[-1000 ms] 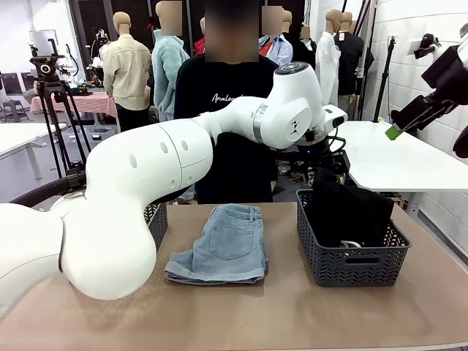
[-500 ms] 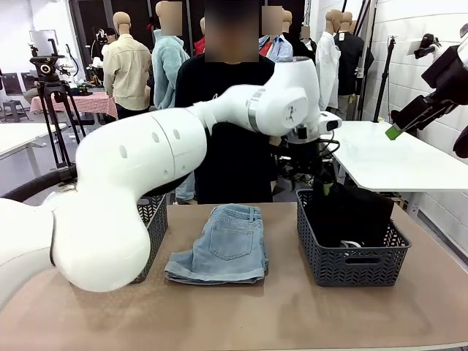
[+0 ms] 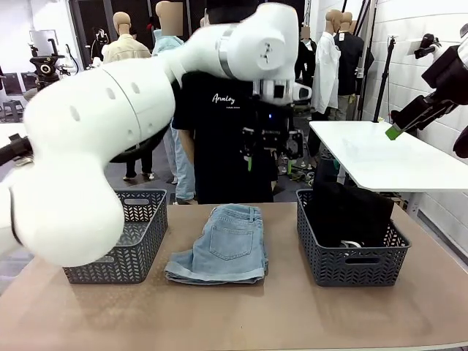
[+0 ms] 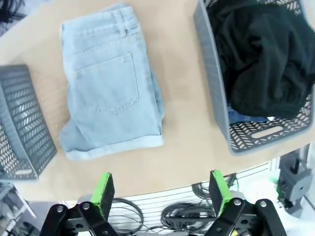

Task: Sort the tops and bottoms.
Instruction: Lift clothes from the center of the table with your right hand.

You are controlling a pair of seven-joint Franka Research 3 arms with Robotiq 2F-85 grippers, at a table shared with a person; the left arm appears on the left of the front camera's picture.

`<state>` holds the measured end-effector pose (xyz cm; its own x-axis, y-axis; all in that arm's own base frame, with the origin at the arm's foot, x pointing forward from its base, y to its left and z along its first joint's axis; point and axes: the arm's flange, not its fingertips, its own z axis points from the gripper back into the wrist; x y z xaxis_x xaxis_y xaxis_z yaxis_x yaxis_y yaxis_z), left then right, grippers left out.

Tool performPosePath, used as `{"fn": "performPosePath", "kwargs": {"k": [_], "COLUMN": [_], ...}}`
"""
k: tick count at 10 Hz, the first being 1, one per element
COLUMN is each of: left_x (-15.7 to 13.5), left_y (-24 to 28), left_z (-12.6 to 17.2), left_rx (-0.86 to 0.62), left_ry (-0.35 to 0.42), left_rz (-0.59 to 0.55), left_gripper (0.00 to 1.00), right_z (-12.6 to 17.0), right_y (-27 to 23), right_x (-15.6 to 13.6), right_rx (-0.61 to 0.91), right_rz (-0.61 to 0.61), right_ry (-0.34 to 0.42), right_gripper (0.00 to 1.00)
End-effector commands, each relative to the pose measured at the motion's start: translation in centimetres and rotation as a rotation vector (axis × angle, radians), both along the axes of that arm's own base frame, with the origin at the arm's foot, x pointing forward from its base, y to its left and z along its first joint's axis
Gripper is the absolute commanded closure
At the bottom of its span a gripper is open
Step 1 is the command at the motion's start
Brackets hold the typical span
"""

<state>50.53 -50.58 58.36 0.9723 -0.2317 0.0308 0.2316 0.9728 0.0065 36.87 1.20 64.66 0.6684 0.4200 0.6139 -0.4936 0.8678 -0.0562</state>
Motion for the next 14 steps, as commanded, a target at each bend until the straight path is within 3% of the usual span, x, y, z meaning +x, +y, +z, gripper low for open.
{"fn": "performPosePath", "kwargs": {"k": [1, 2, 6, 7, 8, 9, 10, 11, 12, 14], "left_x": [-7.7, 0.0, -0.2, 0.0, 0.1, -0.3, -1.2, -1.8, -2.0, -2.0], "left_y": [6.0, 0.0, -0.3, 0.7, 4.2, 8.4, 13.3, 16.7, 19.1, 22.3], "left_z": [-3.8, 0.0, 0.1, -1.0, -1.8, -2.4, -3.3, -4.4, -5.3, -4.5], "left_rx": [-0.087, 0.000, -0.010, 0.109, 0.134, 0.028, 0.002, -0.018, -0.068, -0.077], "left_ry": [-0.088, 0.000, -0.006, -0.109, -0.086, -0.078, -0.151, -0.155, -0.087, -0.036], "left_rz": [0.052, 0.000, 0.021, 0.048, 0.109, 0.170, 0.139, 0.046, 0.001, -0.071], "left_gripper": [0.00, 0.00, 0.00, 0.00, 0.00, 0.00, 0.00, 0.00, 0.00, 0.00], "right_z": [0.0, 0.0, 0.0, 0.0, 0.0, 0.0, 0.0, 0.0, 0.0, 0.0], "right_y": [0.0, 0.0, 0.0, 0.0, 0.0, 0.0, 0.0, 0.0, 0.0, 0.0], "right_x": [0.0, 0.0, 0.0, 0.0, 0.0, 0.0, 0.0, 0.0, 0.0, 0.0], "right_rx": [-0.015, -0.015, -0.015, -0.015, -0.015, -0.015, -0.015, -0.015, -0.015, -0.015], "right_rz": [0.001, 0.001, 0.001, 0.001, 0.001, 0.001, 0.001, 0.001, 0.001, 0.001], "right_ry": [-0.001, -0.001, -0.001, -0.001, -0.001, -0.001, -0.001, -0.001, -0.001, -0.001], "right_gripper": [0.00, 0.00, 0.00, 0.00, 0.00, 0.00, 0.00, 0.00, 0.00, 0.00]}}
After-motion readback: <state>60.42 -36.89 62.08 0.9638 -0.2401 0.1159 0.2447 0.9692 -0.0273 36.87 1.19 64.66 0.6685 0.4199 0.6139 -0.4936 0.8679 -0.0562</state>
